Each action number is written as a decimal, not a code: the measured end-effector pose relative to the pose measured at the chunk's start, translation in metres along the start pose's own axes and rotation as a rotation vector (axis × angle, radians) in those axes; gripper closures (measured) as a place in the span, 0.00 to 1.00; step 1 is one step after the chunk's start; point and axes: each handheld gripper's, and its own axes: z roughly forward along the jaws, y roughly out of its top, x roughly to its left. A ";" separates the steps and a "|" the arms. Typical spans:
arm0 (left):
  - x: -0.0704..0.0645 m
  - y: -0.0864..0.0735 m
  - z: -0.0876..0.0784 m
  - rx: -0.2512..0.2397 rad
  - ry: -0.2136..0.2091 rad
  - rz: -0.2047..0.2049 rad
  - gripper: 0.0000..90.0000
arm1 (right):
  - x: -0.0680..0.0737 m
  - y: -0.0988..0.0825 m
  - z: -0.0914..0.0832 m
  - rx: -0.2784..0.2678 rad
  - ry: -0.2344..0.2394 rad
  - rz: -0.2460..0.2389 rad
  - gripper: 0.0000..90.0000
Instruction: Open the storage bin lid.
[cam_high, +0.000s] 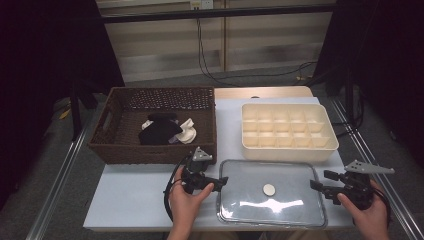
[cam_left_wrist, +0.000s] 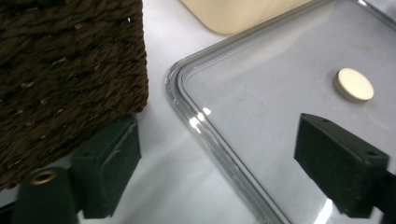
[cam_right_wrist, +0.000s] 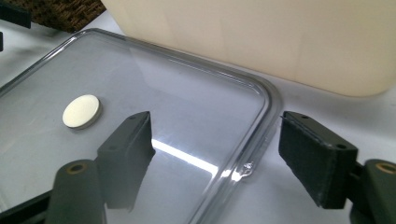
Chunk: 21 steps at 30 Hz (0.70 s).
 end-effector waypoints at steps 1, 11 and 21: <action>0.000 0.000 0.000 0.001 -0.001 0.007 0.13 | 0.001 0.001 0.002 0.000 0.008 -0.010 0.26; 0.010 -0.011 -0.011 0.020 0.012 0.056 0.06 | 0.009 0.007 0.011 0.000 0.047 -0.054 0.19; 0.021 -0.019 -0.029 0.002 0.029 0.049 0.06 | 0.017 0.011 0.021 0.020 0.079 -0.087 0.15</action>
